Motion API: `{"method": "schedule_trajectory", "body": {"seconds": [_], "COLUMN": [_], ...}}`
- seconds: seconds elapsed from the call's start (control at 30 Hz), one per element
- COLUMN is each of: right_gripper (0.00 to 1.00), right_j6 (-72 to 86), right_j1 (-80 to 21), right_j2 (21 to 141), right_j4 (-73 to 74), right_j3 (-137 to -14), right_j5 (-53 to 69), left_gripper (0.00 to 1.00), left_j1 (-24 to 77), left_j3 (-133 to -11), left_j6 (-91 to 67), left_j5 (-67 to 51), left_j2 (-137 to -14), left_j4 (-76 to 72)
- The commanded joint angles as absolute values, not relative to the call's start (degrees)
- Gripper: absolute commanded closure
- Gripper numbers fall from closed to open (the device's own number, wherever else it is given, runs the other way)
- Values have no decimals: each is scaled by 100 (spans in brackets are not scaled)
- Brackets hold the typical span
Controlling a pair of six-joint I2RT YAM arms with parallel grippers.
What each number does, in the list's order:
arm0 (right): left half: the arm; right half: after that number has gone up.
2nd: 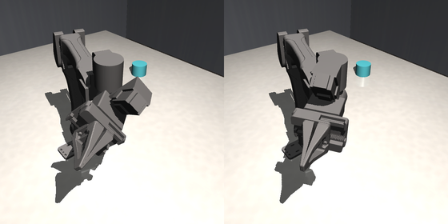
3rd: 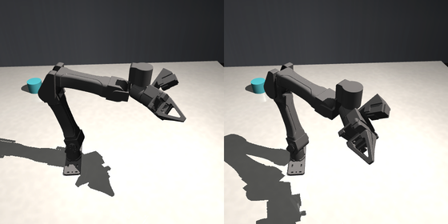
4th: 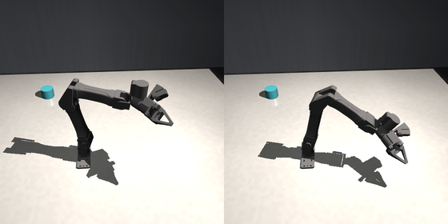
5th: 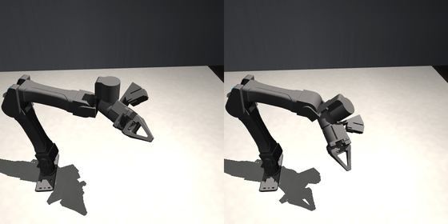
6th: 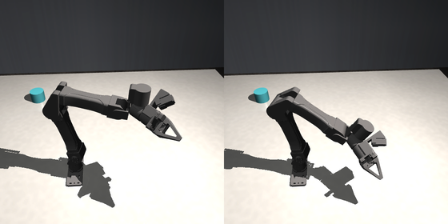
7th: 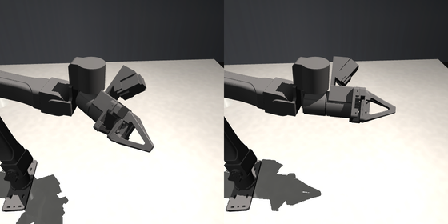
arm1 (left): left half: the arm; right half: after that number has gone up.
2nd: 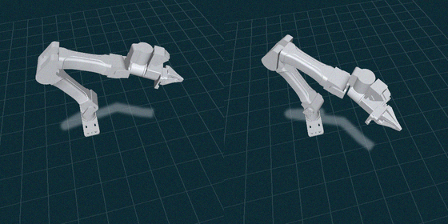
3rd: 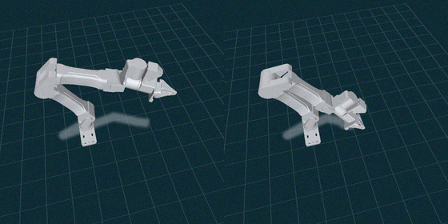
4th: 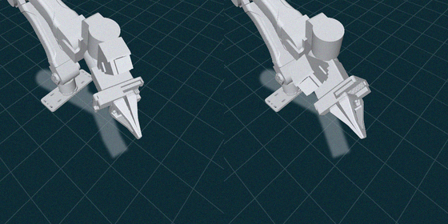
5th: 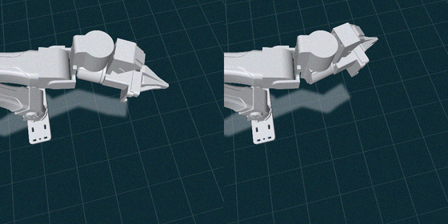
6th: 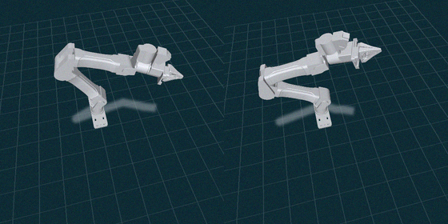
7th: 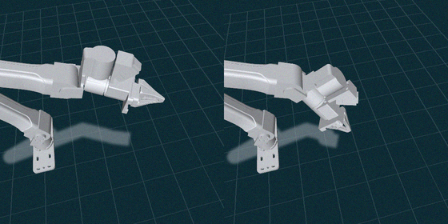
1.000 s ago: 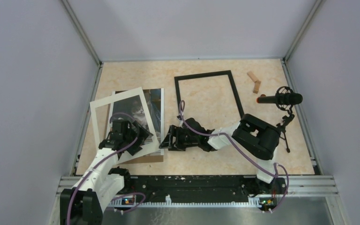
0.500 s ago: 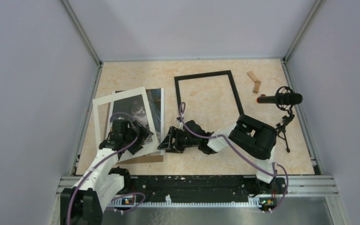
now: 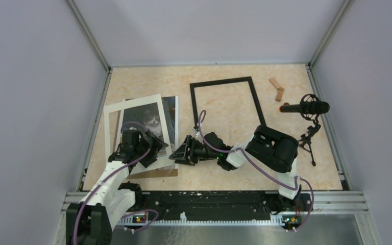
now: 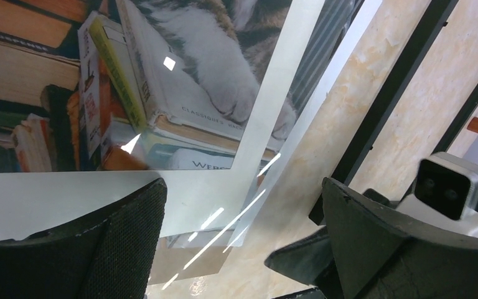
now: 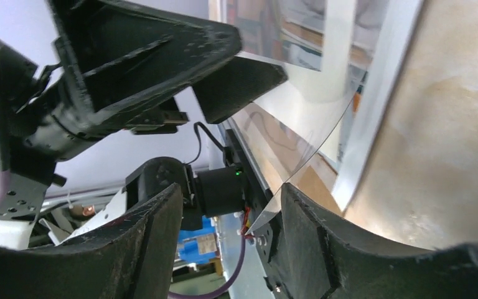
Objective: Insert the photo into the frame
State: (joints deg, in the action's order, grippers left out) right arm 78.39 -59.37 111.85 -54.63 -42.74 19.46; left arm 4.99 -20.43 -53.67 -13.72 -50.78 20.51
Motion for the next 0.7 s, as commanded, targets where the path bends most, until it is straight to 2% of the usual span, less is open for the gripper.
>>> {"method": "schedule_trajectory", "body": {"seconds": [0.0,0.33,0.57,0.67], "right_gripper": [42,42,56,58], "right_j6": [8043,8025,7802,7694], "right_j1": [-6012,-6099,-6142,-6190], "right_j2": [11410,11330,11602,11698], "right_j4": [-5787,-5319,-5157,-4985], "right_j3": [-4294,-4189,-4556,-4726], "right_j5": [1657,1316,1314,1182], "left_gripper": [2,2,2,2], "left_j1": [492,492,492,492], "left_j3": [-1837,-1942,-2002,-2005], "left_j6": [-5276,-5187,-5096,-5039], "left_j5": [-1493,-1497,-1561,-1573], "left_j2": [-5156,-5103,-5085,-5060], "left_j4": [2284,2355,2346,2357]}}
